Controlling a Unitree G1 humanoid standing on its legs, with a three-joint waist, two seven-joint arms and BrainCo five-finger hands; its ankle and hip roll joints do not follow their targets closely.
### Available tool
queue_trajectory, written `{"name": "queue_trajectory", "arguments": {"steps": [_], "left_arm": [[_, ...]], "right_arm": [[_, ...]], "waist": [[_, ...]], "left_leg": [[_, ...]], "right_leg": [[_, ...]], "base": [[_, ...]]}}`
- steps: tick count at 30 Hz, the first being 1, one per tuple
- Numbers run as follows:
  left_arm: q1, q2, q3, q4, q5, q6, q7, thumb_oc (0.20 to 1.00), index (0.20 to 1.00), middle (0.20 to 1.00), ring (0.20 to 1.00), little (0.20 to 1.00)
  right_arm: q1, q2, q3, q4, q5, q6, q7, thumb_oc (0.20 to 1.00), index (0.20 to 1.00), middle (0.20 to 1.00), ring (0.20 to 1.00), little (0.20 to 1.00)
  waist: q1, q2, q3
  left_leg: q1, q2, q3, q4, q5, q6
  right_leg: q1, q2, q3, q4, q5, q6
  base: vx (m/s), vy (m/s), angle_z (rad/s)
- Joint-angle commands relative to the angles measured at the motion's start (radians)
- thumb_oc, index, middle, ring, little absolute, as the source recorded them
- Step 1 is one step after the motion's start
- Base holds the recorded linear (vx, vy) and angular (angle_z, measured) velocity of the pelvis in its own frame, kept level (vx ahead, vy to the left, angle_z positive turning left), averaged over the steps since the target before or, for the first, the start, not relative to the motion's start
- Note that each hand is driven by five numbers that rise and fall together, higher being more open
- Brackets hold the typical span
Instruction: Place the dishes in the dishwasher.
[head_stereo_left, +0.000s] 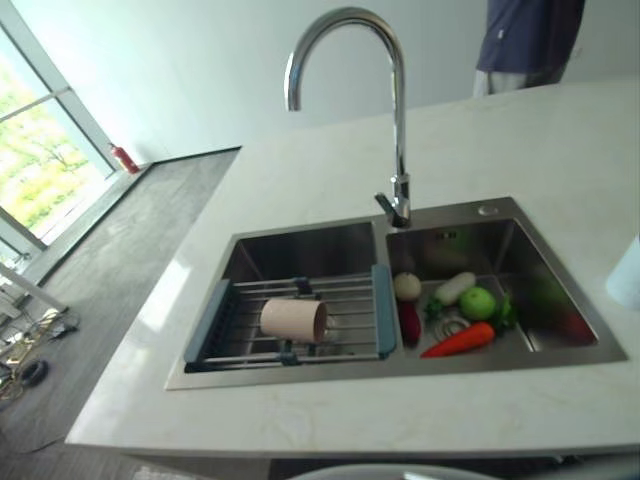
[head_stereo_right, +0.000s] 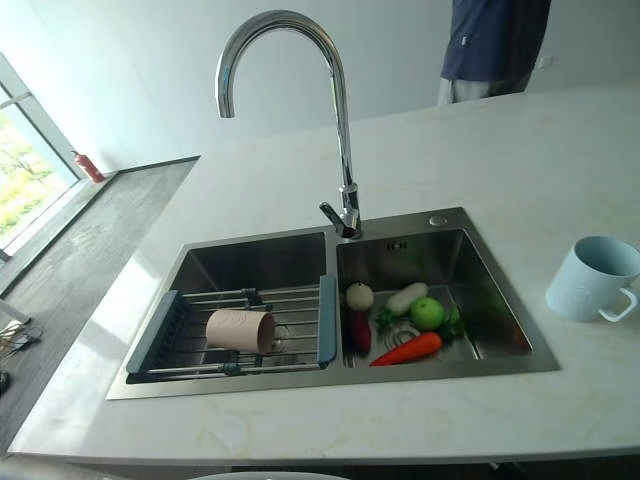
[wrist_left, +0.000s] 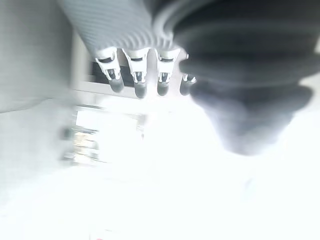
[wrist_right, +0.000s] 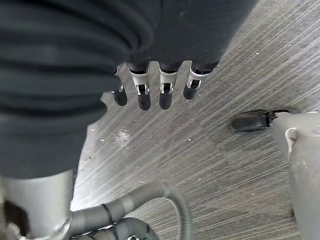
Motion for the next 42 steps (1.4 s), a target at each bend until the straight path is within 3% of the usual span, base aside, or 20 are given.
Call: {"name": "queue_trajectory", "arguments": {"steps": [1,3,5,6,9,12,15,19,23,27,35,38,42], "left_arm": [[-0.115,-0.004,-0.074,0.012,0.104,-0.025,0.142,1.0,1.0,1.0,1.0,1.0],[-0.119,-0.004,-0.071,0.025,0.138,-0.125,0.218,1.0,1.0,1.0,1.0,1.0],[-0.093,0.007,-0.04,0.032,0.146,-0.219,0.229,1.0,1.0,1.0,1.0,1.0],[-0.033,0.015,0.012,0.003,0.179,-0.327,0.174,1.0,1.0,1.0,1.0,1.0],[-0.038,0.038,-0.017,-0.209,0.202,-0.4,0.138,1.0,1.0,1.0,1.0,1.0],[-0.128,0.02,-0.124,-0.423,0.216,-0.412,0.091,1.0,1.0,1.0,1.0,1.0],[-0.192,-0.085,-0.248,-0.707,0.264,-0.384,0.063,1.0,1.0,1.0,1.0,1.0],[-0.218,-0.242,-0.424,-0.972,0.493,-0.356,0.017,1.0,1.0,1.0,1.0,1.0],[-0.222,-0.303,-0.552,-1.036,0.654,-0.363,-0.037,1.0,1.0,1.0,1.0,1.0],[-0.234,-0.309,-0.68,-1.073,0.759,-0.349,-0.086,1.0,1.0,1.0,1.0,1.0],[-0.28,-0.295,-0.801,-1.068,0.848,-0.334,-0.149,1.0,1.0,1.0,1.0,1.0],[-0.316,-0.264,-0.892,-1.059,0.869,-0.338,-0.256,1.0,1.0,1.0,1.0,1.0],[-0.29,-0.255,-0.915,-1.08,0.883,-0.339,-0.308,1.0,1.0,1.0,1.0,1.0]], "right_arm": [[-0.089,0.059,0.01,-0.004,0.031,-0.011,-0.01,1.0,1.0,1.0,1.0,1.0],[-0.087,0.063,0.01,0.017,0.023,-0.027,0.008,1.0,1.0,1.0,1.0,1.0],[-0.079,0.061,0.012,0.022,0.022,-0.032,0.02,1.0,1.0,1.0,1.0,1.0],[-0.06,0.063,0.011,0.004,0.026,-0.023,0.021,1.0,1.0,1.0,1.0,1.0],[-0.032,0.07,0.018,-0.013,0.012,-0.011,0.033,1.0,1.0,1.0,1.0,1.0],[-0.02,0.084,0.029,-0.018,-0.032,-0.002,0.042,1.0,1.0,1.0,1.0,1.0],[-0.008,0.111,0.042,-0.023,-0.063,-0.001,0.049,1.0,1.0,1.0,1.0,1.0],[-0.005,0.14,0.079,-0.021,-0.115,-0.007,0.063,1.0,1.0,1.0,1.0,1.0],[-0.002,0.143,0.108,-0.022,-0.146,-0.01,0.069,1.0,1.0,1.0,1.0,1.0],[0.003,0.127,0.141,-0.027,-0.19,-0.02,0.065,1.0,1.0,1.0,1.0,1.0],[-0.003,0.107,0.167,-0.042,-0.194,-0.024,0.077,1.0,1.0,1.0,1.0,1.0],[-0.028,0.092,0.177,-0.047,-0.172,-0.014,0.09,1.0,1.0,1.0,1.0,1.0],[-0.033,0.086,0.177,-0.047,-0.179,-0.007,0.098,1.0,1.0,1.0,1.0,1.0]], "waist": [[-0.02,-0.069,0.056],[-0.018,-0.073,0.055],[-0.014,-0.076,0.055],[-0.013,-0.079,0.057],[-0.009,-0.081,0.059],[-0.004,-0.081,0.057],[-0.003,-0.09,0.058],[-0.009,-0.105,0.061],[-0.023,-0.113,0.066],[-0.037,-0.119,0.082],[-0.043,-0.128,0.102],[-0.037,-0.132,0.114],[-0.032,-0.127,0.118]], "left_leg": [[0.011,-0.037,-0.065,0.008,-0.122,0.002],[0.011,-0.039,-0.071,0.008,-0.124,0.002],[0.01,-0.039,-0.074,0.008,-0.124,0.001],[0.01,-0.038,-0.077,0.008,-0.124,-0.001],[0.013,-0.038,-0.078,0.008,-0.125,-0.004],[0.016,-0.039,-0.079,0.008,-0.126,-0.006],[0.021,-0.039,-0.076,0.008,-0.13,-0.005],[0.02,-0.037,-0.069,0.008,-0.13,0.003],[0.022,-0.035,-0.043,0.008,-0.129,0.009],[0.021,-0.032,-0.008,0.008,-0.123,0.016],[0.007,-0.027,0.011,0.014,-0.116,0.021],[-0.011,-0.025,0.014,0.024,-0.115,0.025],[-0.009,-0.023,0.021,0.025,-0.115,0.025]], "right_leg": [[0.087,-0.033,-0.003,0.01,-0.124,0.064],[0.09,-0.028,0.004,0.007,-0.127,0.062],[0.091,-0.026,0.008,0.002,-0.127,0.06],[0.093,-0.023,0.012,-0.005,-0.126,0.058],[0.098,-0.02,0.013,-0.01,-0.125,0.06],[0.102,-0.019,0.011,-0.01,-0.127,0.06],[0.105,-0.016,0.016,-0.01,-0.131,0.056],[0.098,-0.012,0.031,-0.004,-0.13,0.05],[0.093,-0.01,0.043,0.0,-0.126,0.051],[0.081,-0.012,0.045,0.009,-0.117,0.056],[0.06,-0.014,0.044,0.017,-0.107,0.062],[0.043,-0.016,0.042,0.023,-0.102,0.068],[0.048,-0.018,0.031,0.019,-0.098,0.071]], "base": [[0.03,-0.049,0.22],[0.03,-0.036,0.09],[0.01,-0.028,-0.05],[0.0,0.0,0.0],[0.0,0.008,0.1],[0.03,0.032,0.3],[0.05,0.045,0.09],[0.04,0.061,-0.18],[0.03,0.09,-0.14],[-0.01,0.104,-0.16],[-0.02,0.059,-0.12],[-0.05,0.009,-0.13],[-0.01,-0.016,-0.08]]}}
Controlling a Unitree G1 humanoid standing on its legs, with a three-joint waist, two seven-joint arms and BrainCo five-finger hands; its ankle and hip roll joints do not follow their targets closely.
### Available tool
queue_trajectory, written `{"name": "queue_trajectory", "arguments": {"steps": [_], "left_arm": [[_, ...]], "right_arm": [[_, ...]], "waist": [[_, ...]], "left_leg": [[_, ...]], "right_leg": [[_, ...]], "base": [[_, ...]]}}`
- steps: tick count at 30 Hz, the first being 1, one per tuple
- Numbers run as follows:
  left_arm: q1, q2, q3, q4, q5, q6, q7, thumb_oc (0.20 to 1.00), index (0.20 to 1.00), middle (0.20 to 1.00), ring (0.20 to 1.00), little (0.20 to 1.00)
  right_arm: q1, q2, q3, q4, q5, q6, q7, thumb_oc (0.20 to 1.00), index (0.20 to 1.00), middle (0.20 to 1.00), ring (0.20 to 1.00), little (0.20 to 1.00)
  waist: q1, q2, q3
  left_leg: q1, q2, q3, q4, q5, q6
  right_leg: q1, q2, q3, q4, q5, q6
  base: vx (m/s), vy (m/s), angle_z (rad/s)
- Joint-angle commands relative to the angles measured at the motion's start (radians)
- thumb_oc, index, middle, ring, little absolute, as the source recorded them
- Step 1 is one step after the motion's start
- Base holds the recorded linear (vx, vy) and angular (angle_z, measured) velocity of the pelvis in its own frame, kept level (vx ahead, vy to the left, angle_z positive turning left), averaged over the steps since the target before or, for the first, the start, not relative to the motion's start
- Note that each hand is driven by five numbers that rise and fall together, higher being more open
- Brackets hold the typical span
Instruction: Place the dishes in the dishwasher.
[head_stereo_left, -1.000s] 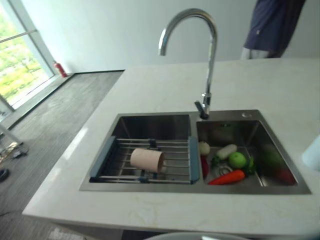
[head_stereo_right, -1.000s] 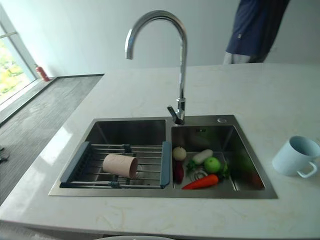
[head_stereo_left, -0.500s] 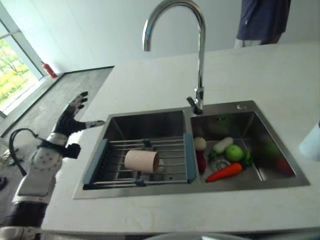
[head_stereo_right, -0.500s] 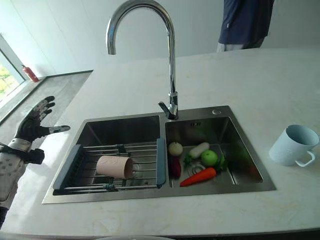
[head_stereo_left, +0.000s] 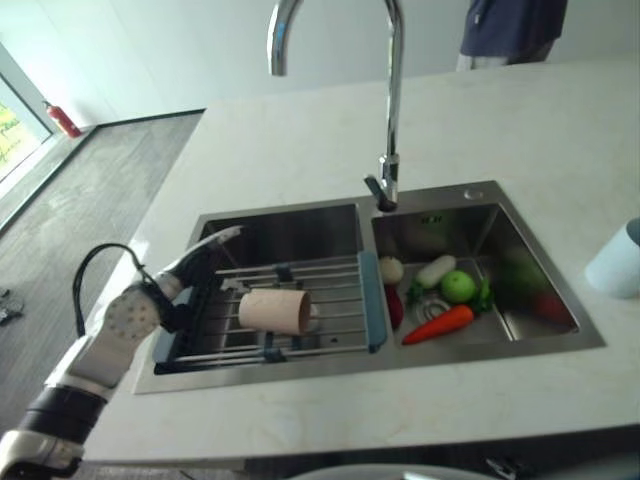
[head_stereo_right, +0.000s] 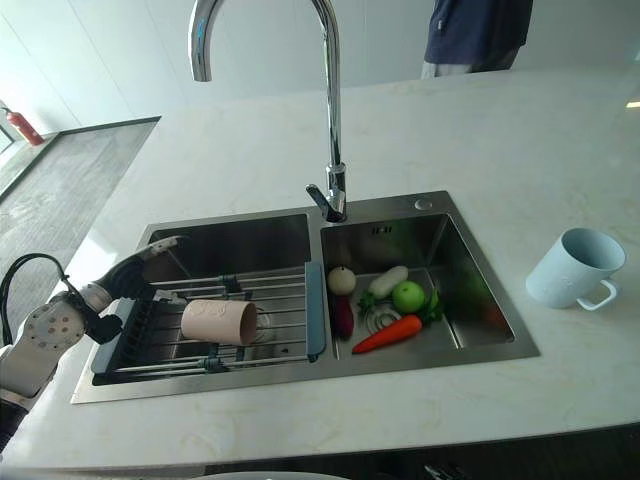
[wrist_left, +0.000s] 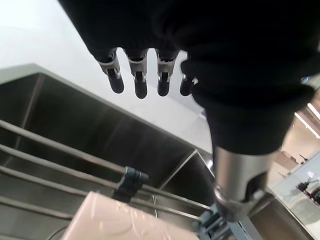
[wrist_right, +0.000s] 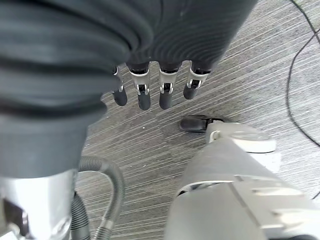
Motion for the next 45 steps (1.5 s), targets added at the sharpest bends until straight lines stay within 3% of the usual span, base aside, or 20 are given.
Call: {"name": "queue_trajectory", "arguments": {"steps": [1,5,9,13,19,26,36,45], "left_arm": [[-0.062,0.046,0.039,0.012,0.043,-0.032,-0.033,1.0,1.0,1.0,1.0,1.0],[-0.05,0.088,0.005,0.006,0.117,-0.048,-0.083,1.0,1.0,1.0,1.0,1.0],[-0.082,0.147,-0.043,0.029,0.178,-0.061,-0.072,1.0,1.0,1.0,1.0,1.0],[-0.113,0.176,-0.071,0.055,0.163,-0.108,-0.142,1.0,1.0,1.0,1.0,1.0],[-0.132,0.208,-0.106,0.045,0.103,-0.116,-0.27,1.0,1.0,1.0,1.0,1.0],[-0.125,0.188,-0.157,0.088,0.18,-0.143,-0.156,1.0,1.0,1.0,1.0,1.0],[-0.171,0.167,-0.167,0.112,0.188,-0.138,-0.128,1.0,1.0,1.0,1.0,1.0],[-0.244,0.154,-0.201,0.149,0.196,-0.149,-0.045,1.0,1.0,1.0,1.0,1.0]], "right_arm": [[-0.055,-0.005,0.021,0.003,0.005,-0.011,0.019,1.0,1.0,1.0,1.0,1.0],[-0.06,-0.014,0.021,-0.006,0.014,0.006,0.021,1.0,1.0,1.0,1.0,1.0],[-0.066,-0.023,0.034,-0.035,0.03,0.026,0.011,1.0,1.0,1.0,1.0,1.0],[-0.066,-0.023,0.037,-0.037,0.036,0.028,0.005,1.0,1.0,1.0,1.0,1.0],[-0.061,-0.03,0.014,-0.041,0.087,0.039,0.011,1.0,1.0,1.0,1.0,1.0],[-0.059,-0.02,0.025,-0.044,0.077,0.058,0.005,1.0,1.0,1.0,1.0,1.0],[-0.051,-0.012,0.039,-0.063,0.093,0.053,-0.01,1.0,1.0,1.0,1.0,1.0],[-0.081,-0.033,0.044,-0.07,0.126,0.038,-0.008,1.0,1.0,1.0,1.0,1.0]], "waist": [[0.003,-0.012,0.019],[0.001,-0.004,0.019],[-0.005,0.004,0.022],[-0.009,0.005,0.029],[-0.014,0.008,0.029],[-0.023,-0.001,0.03],[-0.028,-0.009,0.043],[-0.022,-0.029,0.095]], "left_leg": [[-0.002,-0.02,-0.023,0.025,-0.109,0.026],[0.004,-0.016,-0.013,0.025,-0.106,0.023],[0.005,-0.014,-0.004,0.026,-0.103,0.022],[0.005,-0.016,0.0,0.027,-0.103,0.022],[0.004,-0.02,0.004,0.026,-0.106,0.024],[0.015,-0.015,0.025,0.024,-0.105,0.025],[-0.004,-0.01,0.035,0.033,-0.103,0.027],[-0.085,0.004,0.033,0.066,-0.094,0.023]], "right_leg": [[0.047,-0.039,-0.057,0.116,-0.155,0.065],[0.054,-0.039,-0.065,0.115,-0.152,0.067],[0.053,-0.042,-0.07,0.118,-0.148,0.072],[0.051,-0.046,-0.07,0.119,-0.144,0.078],[0.051,-0.051,-0.072,0.112,-0.134,0.086],[0.053,-0.053,-0.072,0.113,-0.129,0.09],[0.028,-0.057,-0.068,0.118,-0.119,0.095],[-0.044,-0.059,-0.064,0.131,-0.108,0.094]], "base": [[0.0,0.0,0.0],[0.01,-0.005,-0.03],[0.0,0.0,-0.01],[0.0,0.0,0.0],[-0.01,0.001,-0.01],[0.0,-0.003,-0.01],[0.0,0.001,-0.01],[-0.07,0.0,-0.08]]}}
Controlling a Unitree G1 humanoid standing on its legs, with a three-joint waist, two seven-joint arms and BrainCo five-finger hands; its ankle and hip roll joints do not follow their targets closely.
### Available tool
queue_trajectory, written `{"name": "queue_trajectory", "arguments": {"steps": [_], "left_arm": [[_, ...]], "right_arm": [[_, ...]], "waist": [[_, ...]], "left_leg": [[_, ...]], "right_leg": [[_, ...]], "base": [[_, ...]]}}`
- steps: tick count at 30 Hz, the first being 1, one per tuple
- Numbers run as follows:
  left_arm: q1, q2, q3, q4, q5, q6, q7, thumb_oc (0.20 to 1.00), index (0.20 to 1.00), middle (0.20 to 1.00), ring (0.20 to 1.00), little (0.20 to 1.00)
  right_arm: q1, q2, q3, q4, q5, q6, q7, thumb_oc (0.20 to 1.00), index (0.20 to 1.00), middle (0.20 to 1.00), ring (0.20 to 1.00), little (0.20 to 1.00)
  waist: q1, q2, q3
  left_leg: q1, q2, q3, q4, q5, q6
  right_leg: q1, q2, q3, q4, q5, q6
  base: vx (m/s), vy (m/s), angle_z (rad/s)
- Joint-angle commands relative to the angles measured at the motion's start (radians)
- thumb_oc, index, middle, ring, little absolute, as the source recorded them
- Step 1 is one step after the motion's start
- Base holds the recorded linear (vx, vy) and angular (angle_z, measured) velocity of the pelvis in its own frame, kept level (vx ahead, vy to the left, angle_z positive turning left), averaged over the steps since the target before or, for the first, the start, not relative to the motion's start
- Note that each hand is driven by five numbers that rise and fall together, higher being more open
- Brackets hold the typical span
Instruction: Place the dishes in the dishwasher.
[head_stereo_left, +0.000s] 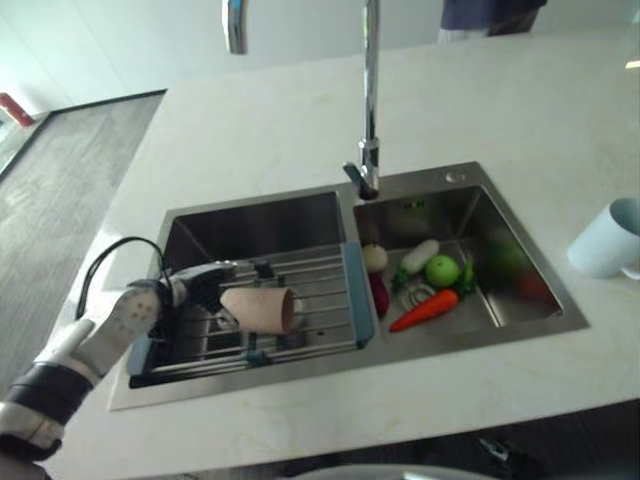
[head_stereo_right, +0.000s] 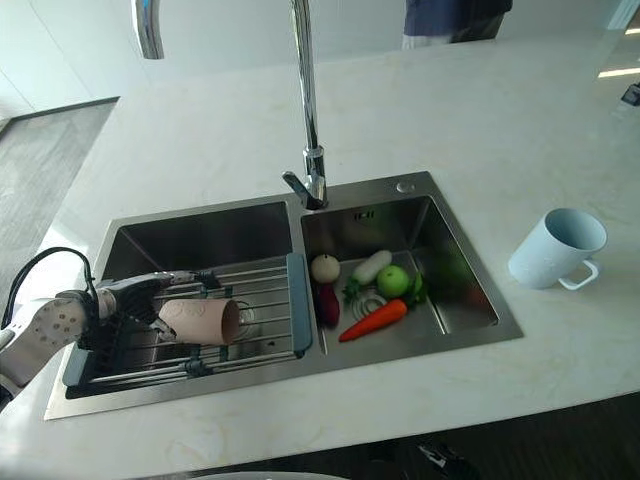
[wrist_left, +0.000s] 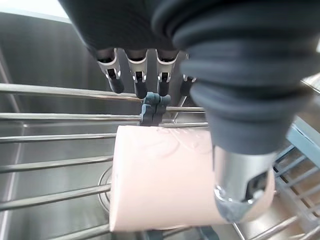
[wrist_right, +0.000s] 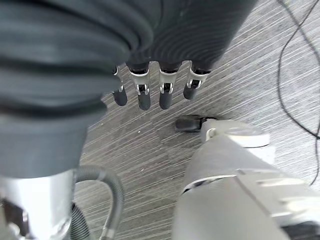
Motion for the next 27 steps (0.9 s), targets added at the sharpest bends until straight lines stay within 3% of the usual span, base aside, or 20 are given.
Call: {"name": "queue_trajectory", "arguments": {"steps": [1,6,10,14,27], "left_arm": [[-0.124,0.006,-0.003,0.038,-0.011,-0.027,0.037,1.0,1.0,1.0,1.0,1.0],[-0.168,0.009,-0.043,0.036,-0.022,-0.019,-0.002,1.0,1.0,1.0,1.0,1.0],[-0.197,0.015,-0.091,0.038,-0.067,0.006,-0.13,1.0,1.0,1.0,1.0,1.0],[-0.207,0.036,-0.137,0.021,-0.085,0.01,-0.194,1.0,1.0,1.0,1.0,1.0],[-0.19,0.076,-0.172,0.0,-0.066,-0.012,-0.215,1.0,1.0,1.0,1.0,1.0]], "right_arm": [[-0.064,-0.025,0.011,0.008,0.067,-0.035,0.005,1.0,1.0,1.0,1.0,1.0],[-0.086,-0.034,0.017,-0.008,0.088,-0.036,0.005,1.0,1.0,1.0,1.0,1.0],[-0.111,-0.048,0.018,-0.021,0.103,-0.024,0.0,1.0,1.0,1.0,1.0,1.0],[-0.128,-0.065,0.017,-0.035,0.109,-0.009,0.002,1.0,1.0,1.0,1.0,1.0],[-0.145,-0.072,0.018,-0.034,0.118,-0.007,0.002,1.0,1.0,1.0,1.0,1.0]], "waist": [[0.003,-0.011,0.031],[0.005,-0.014,0.054],[0.003,-0.012,0.073],[0.002,-0.004,0.089],[0.007,0.004,0.102]], "left_leg": [[-0.065,-0.003,-0.019,0.061,-0.1,0.022],[-0.09,0.001,-0.023,0.066,-0.093,0.017],[-0.106,0.004,-0.024,0.068,-0.086,0.011],[-0.113,0.005,-0.023,0.071,-0.083,0.008],[-0.119,0.0,-0.031,0.068,-0.082,0.007]], "right_leg": [[0.002,-0.065,-0.089,0.126,-0.13,0.096],[-0.022,-0.063,-0.089,0.126,-0.124,0.096],[-0.035,-0.063,-0.091,0.124,-0.118,0.097],[-0.042,-0.065,-0.097,0.126,-0.115,0.098],[-0.052,-0.073,-0.104,0.129,-0.109,0.104]], "base": [[-0.07,-0.022,0.03],[-0.06,-0.021,0.0],[-0.06,-0.018,-0.01],[-0.04,-0.004,-0.01],[0.0,0.0,0.0]]}}
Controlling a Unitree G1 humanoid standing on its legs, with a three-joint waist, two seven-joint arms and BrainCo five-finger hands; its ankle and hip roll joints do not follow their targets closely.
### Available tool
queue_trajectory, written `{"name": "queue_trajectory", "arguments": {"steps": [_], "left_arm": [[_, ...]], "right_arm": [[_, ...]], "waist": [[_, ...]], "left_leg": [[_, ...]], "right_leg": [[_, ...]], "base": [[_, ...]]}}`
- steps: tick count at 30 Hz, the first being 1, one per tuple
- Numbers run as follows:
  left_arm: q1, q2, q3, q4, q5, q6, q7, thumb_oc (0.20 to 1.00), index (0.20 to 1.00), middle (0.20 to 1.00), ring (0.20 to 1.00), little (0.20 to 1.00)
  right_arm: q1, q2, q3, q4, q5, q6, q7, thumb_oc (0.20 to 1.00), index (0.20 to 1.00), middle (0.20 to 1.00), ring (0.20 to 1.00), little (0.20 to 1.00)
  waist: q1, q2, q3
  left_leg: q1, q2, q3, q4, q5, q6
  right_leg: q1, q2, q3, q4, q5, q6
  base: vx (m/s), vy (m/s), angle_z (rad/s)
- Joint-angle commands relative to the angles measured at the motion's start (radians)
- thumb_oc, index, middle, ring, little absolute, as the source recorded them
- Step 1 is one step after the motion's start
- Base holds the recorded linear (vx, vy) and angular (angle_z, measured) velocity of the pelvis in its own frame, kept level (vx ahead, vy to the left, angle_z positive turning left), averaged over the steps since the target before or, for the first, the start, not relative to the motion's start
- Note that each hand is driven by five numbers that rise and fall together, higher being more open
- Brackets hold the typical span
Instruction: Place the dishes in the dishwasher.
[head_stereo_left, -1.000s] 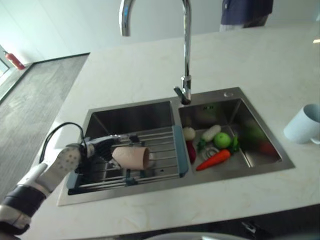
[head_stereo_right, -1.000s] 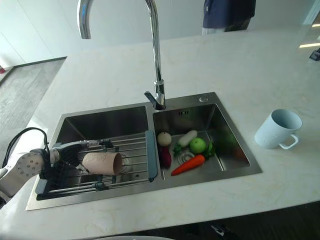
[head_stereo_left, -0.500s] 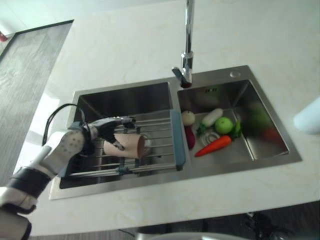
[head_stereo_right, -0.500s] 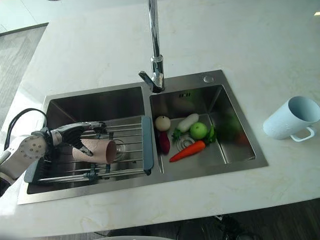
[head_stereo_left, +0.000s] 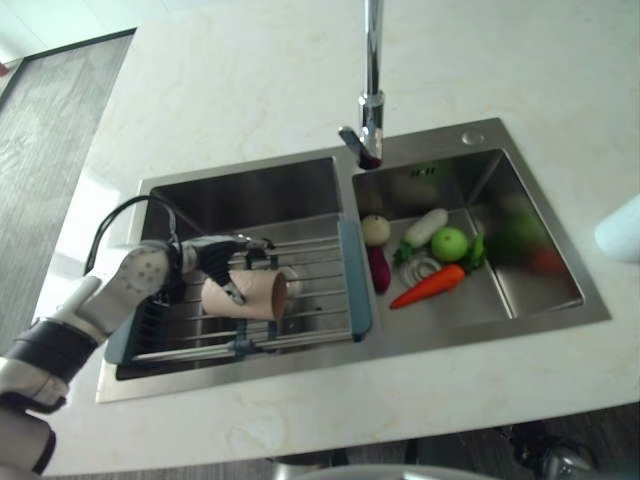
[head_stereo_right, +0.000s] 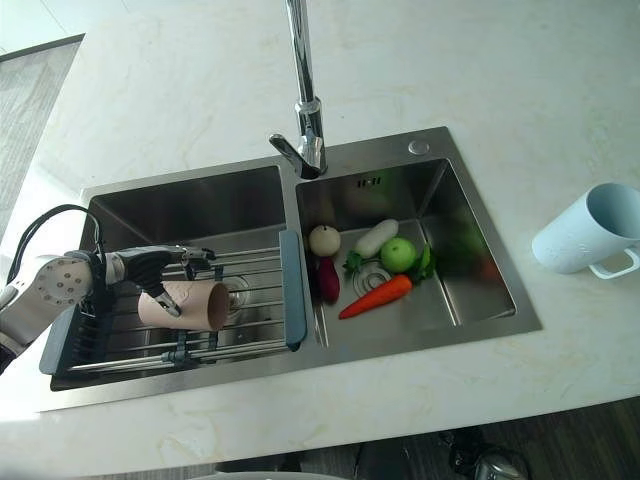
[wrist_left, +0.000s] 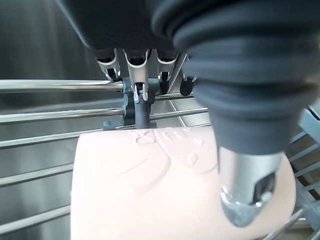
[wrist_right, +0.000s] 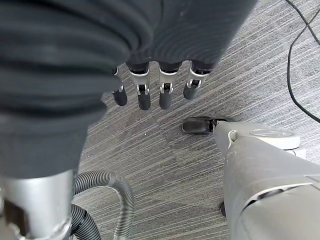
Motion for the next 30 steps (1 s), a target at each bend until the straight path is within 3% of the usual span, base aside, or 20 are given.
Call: {"name": "queue_trajectory", "arguments": {"steps": [1,5,12,17,25,30], "left_arm": [[0.037,0.025,-0.051,0.003,-0.017,-0.03,-0.055,1.0,1.0,1.0,1.0,1.0],[0.065,0.034,-0.034,-0.02,-0.003,-0.029,-0.004,1.0,1.0,1.0,1.0,1.0],[0.125,0.041,0.051,-0.031,0.093,-0.091,0.282,1.0,1.0,1.0,1.0,1.0],[0.169,0.004,0.126,-0.027,0.153,-0.15,0.404,1.0,1.0,1.0,1.0,1.0],[0.221,-0.023,0.14,-0.026,0.196,-0.19,0.434,1.0,1.0,1.0,1.0,1.0],[0.229,-0.018,0.127,-0.028,0.182,-0.207,0.402,1.0,1.0,1.0,1.0,1.0]], "right_arm": [[-0.036,-0.025,0.013,0.001,0.032,-0.008,-0.001,1.0,1.0,1.0,1.0,1.0],[-0.032,-0.027,0.012,-0.006,0.039,-0.005,-0.003,1.0,1.0,1.0,1.0,1.0],[-0.022,-0.017,0.008,-0.001,0.037,-0.014,-0.004,1.0,1.0,1.0,1.0,1.0],[-0.014,-0.002,0.008,-0.004,0.042,-0.033,-0.011,1.0,1.0,1.0,1.0,1.0],[-0.011,-0.001,0.006,-0.012,0.027,-0.032,-0.01,1.0,1.0,1.0,1.0,1.0],[-0.013,-0.005,0.007,-0.019,0.023,-0.025,-0.013,1.0,1.0,1.0,1.0,1.0]], "waist": [[0.005,-0.01,0.014],[0.009,-0.01,0.016],[0.023,-0.01,0.016],[0.033,-0.016,0.018],[0.031,-0.015,0.015],[0.03,-0.012,0.015]], "left_leg": [[-0.061,-0.009,-0.029,0.067,-0.096,0.011],[-0.06,-0.008,-0.029,0.067,-0.097,0.012],[-0.063,-0.012,-0.038,0.056,-0.095,0.013],[-0.068,-0.017,-0.053,0.049,-0.093,0.014],[-0.063,-0.018,-0.054,0.05,-0.097,0.015],[-0.062,-0.019,-0.054,0.053,-0.1,0.016]], "right_leg": [[0.002,-0.083,-0.102,0.129,-0.125,0.124],[0.001,-0.084,-0.106,0.13,-0.125,0.125],[-0.002,-0.086,-0.11,0.128,-0.124,0.126],[-0.006,-0.085,-0.109,0.127,-0.124,0.122],[-0.008,-0.088,-0.11,0.136,-0.129,0.124],[-0.008,-0.09,-0.109,0.137,-0.13,0.125]], "base": [[0.0,0.0,0.0],[0.0,0.0,0.0],[0.0,0.0,0.0],[0.0,0.0,0.0],[0.0,0.0,0.0],[0.0,0.0,0.0]]}}
